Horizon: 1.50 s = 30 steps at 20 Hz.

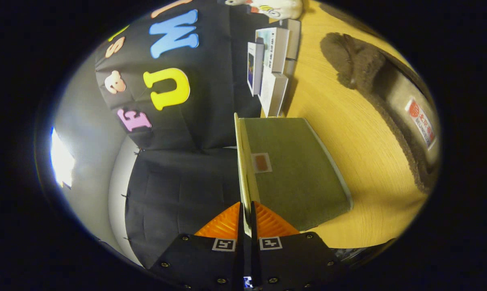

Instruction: Open the storage box then place both shoes into the box .Put the left shoe in first, then the right shoe, with the right side of both shoes facing outward in a uniform manner.

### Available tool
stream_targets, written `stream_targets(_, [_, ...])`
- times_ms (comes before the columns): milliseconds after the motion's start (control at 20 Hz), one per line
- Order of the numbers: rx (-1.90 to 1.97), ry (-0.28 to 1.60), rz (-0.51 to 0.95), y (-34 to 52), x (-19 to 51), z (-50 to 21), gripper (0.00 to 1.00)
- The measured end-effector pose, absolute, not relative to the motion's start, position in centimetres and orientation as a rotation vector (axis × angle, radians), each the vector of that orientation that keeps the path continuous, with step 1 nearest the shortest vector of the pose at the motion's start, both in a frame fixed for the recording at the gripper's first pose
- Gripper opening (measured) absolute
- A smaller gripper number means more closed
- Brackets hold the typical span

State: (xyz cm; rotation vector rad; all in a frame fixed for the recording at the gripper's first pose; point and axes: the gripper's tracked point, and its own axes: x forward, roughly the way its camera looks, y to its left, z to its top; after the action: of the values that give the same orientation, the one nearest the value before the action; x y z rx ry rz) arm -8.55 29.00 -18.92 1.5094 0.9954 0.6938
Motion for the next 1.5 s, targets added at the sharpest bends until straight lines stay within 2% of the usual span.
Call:
stream_targets(250, [1.423, 0.944, 0.785, 29.4, -7.6, -14.7, 0.07])
stream_targets(700, [1.270, 0.895, 0.856, 32.1, -5.9, -8.3, 0.07])
stream_targets(1500, [1.040, 0.872, 1.019, 45.3, -6.2, -1.7, 0.07])
